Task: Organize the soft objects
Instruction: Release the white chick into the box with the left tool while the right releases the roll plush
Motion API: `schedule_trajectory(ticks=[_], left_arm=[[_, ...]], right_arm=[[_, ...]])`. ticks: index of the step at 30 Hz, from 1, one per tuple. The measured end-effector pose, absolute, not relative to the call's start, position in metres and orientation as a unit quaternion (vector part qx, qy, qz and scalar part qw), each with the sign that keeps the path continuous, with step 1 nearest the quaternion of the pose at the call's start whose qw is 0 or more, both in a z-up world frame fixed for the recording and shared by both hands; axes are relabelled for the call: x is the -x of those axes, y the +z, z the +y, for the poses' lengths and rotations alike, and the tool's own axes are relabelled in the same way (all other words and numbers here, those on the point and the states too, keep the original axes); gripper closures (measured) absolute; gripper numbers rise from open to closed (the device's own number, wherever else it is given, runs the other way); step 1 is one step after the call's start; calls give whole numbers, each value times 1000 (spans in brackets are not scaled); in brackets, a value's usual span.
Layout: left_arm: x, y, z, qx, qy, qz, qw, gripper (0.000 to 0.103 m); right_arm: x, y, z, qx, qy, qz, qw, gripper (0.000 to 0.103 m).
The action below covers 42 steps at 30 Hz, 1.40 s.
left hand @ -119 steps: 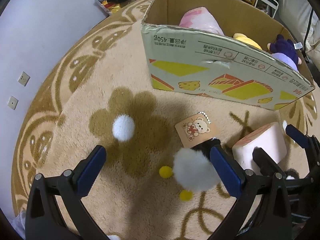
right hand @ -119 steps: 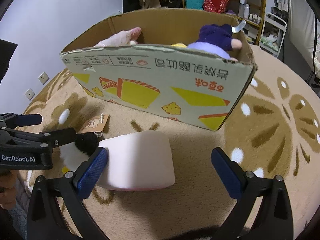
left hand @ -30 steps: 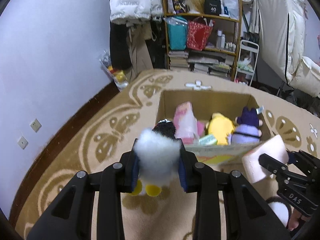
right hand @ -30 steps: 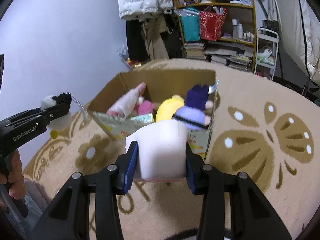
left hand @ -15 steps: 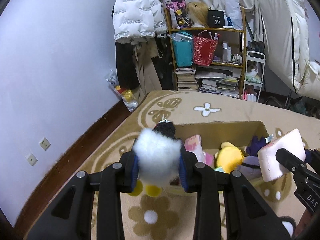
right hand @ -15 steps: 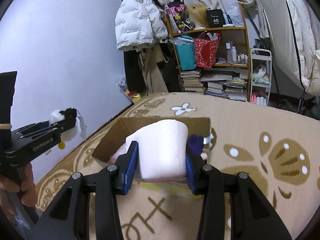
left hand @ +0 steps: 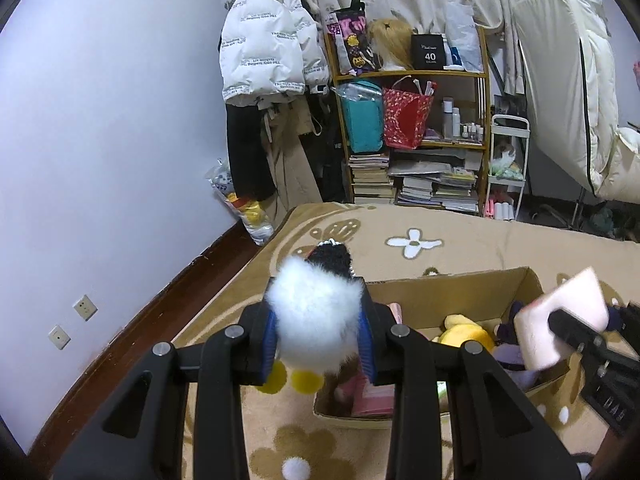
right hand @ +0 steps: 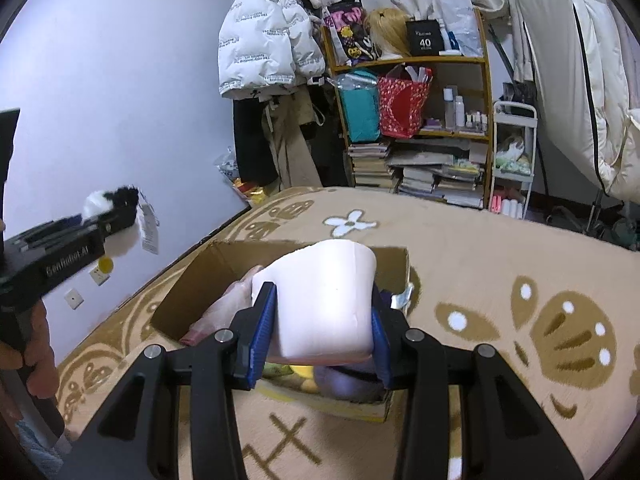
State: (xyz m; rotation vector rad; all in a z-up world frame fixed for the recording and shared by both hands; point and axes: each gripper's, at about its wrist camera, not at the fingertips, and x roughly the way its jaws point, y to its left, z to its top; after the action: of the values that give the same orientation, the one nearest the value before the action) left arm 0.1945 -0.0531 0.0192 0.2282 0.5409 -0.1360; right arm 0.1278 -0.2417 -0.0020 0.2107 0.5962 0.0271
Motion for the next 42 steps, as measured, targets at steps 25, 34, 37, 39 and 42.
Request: schedule_trajectory(ticks=[25,34,37,39,42], left_arm=[[-209,-5,-66,-103,-91,293,946,70],[-215,-14,-62,-85,-93,313,941,68],[-214,-17,-65,-94,-97,314,940,68],[-213,-18,-67,-102,-98,311,940,58],[-209,-16,-68,-108,-92,302,943,43]], right_arm=[[-152,-14,-261,-124,5,297,947,52],[-159,-23,-259,-126,19,312,942,50],[-160,-26,-258,-135,34,314,939,47],[-159,-26,-256,-135,42,313,939,40],[-157,-25,-254,-129,39,311,941,29]])
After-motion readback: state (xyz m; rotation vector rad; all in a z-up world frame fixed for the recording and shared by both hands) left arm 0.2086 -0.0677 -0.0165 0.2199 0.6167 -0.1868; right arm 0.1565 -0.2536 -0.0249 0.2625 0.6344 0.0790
